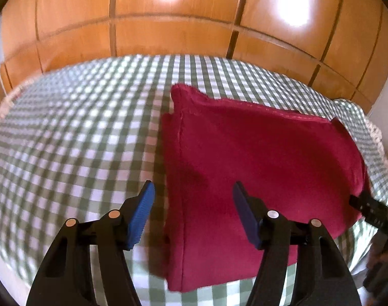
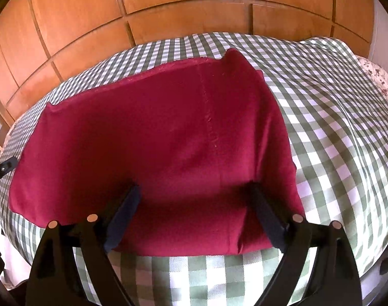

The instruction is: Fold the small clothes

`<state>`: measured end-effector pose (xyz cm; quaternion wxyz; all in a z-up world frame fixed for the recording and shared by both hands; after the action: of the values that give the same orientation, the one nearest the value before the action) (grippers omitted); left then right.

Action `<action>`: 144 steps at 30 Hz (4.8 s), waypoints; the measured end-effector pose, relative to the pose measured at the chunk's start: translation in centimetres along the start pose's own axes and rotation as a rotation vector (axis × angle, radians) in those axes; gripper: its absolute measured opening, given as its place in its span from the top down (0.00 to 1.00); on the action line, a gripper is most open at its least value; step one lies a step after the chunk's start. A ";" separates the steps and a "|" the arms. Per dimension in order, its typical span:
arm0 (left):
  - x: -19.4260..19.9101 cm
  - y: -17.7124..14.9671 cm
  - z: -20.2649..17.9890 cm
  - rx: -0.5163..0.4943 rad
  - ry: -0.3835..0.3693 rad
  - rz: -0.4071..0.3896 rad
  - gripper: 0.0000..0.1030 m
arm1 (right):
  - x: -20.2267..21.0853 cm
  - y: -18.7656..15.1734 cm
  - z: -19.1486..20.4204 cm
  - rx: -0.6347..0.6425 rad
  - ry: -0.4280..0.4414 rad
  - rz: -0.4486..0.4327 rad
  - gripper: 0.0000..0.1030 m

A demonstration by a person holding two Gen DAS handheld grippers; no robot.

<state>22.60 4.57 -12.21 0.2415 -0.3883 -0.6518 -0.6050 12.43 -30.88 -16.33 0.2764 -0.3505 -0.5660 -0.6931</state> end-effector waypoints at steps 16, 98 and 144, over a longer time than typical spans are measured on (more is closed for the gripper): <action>-5.3 0.6 1.8 0.131 -0.045 0.071 0.91 | -0.1 -0.3 0.2 0.016 0.005 0.008 0.13; 1.6 -2.3 -5.6 0.225 -0.386 0.061 0.38 | 5.3 5.6 4.4 -0.052 0.303 0.021 0.75; 2.5 8.6 -10.9 -0.042 -0.439 0.081 0.83 | 4.1 1.9 12.7 0.083 0.570 0.100 0.57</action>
<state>26.29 -5.77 -3.43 0.1097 -0.5414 -0.6600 -0.5091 13.63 -18.80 -10.44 0.4721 -0.1573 -0.4756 -0.7254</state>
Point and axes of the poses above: each gripper's, at about its wrist camera, not at the fingertips, and x roughly against the way its jaws point, z to its left, y to its top, the point moved 10 cm from there along -x, roughly the way its jaws point, and after that the axes turned 1 degree about -z, right-handed, at the moved point
